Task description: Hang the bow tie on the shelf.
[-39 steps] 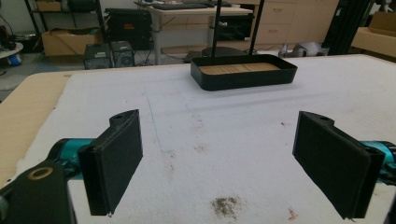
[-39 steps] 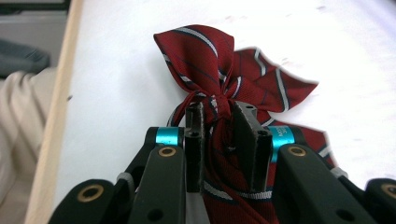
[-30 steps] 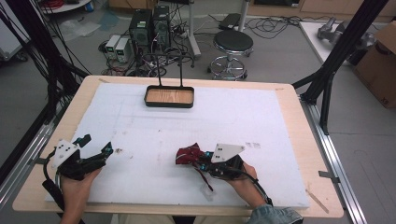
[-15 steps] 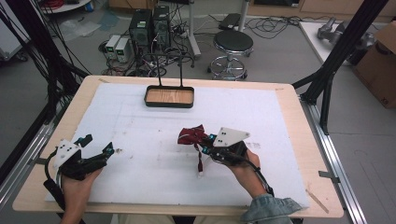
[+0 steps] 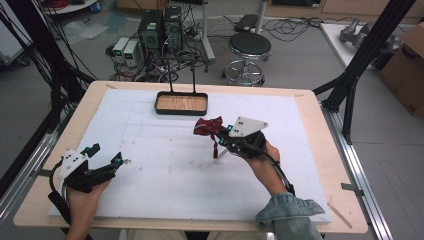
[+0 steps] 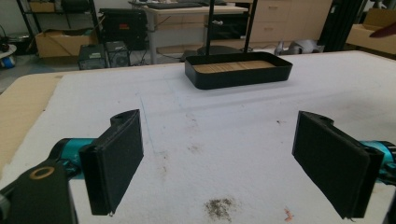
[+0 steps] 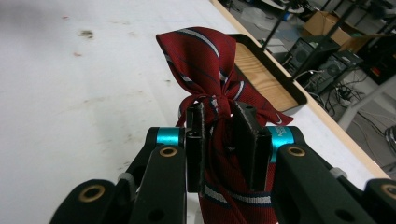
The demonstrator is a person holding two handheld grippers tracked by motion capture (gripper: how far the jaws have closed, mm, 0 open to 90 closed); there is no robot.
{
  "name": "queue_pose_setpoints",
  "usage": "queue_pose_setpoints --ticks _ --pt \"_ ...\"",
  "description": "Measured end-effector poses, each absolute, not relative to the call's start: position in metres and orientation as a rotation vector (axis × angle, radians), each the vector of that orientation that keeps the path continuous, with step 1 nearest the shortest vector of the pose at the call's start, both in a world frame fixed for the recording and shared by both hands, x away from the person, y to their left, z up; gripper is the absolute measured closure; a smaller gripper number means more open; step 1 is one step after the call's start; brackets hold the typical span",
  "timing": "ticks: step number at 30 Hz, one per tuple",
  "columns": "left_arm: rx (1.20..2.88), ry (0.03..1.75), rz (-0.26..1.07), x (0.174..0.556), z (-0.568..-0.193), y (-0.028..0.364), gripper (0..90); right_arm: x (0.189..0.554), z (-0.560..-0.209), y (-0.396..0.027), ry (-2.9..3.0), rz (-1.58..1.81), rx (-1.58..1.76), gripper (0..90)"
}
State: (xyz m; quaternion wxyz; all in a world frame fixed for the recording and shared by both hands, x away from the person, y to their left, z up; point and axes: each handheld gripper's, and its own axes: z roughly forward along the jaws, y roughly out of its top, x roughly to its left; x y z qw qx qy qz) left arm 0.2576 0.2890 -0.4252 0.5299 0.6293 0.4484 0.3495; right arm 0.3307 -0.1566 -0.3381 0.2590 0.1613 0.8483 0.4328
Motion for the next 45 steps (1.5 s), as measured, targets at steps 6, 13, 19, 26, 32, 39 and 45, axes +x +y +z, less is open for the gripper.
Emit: queue_pose_setpoints --ticks 6,13,19,26,32,39,45 --pt "1.511 1.066 0.828 0.259 -0.426 0.287 16.6 0.347 -0.329 -0.158 2.252 1.163 0.479 74.7" --pt "1.513 1.063 0.824 0.259 -0.426 0.288 16.6 0.380 -0.315 -0.154 2.166 1.150 0.524 74.7" --pt "1.510 1.061 0.820 0.261 -0.427 0.287 16.6 0.400 -0.304 -0.150 2.120 1.130 0.540 74.7" --pt "1.507 1.059 0.813 0.261 -0.427 0.286 16.5 0.417 -0.296 -0.143 2.062 1.147 0.556 74.8" --pt "1.514 1.056 0.808 0.262 -0.428 0.285 16.6 0.432 -0.294 -0.135 2.023 1.139 0.581 74.8" --pt "1.513 1.051 0.800 0.263 -0.429 0.283 16.6 0.447 -0.289 -0.125 1.986 1.132 0.588 74.8" --pt "1.512 1.050 0.799 0.262 -0.430 0.282 16.6 0.460 -0.284 -0.118 1.954 1.117 0.614 74.9"
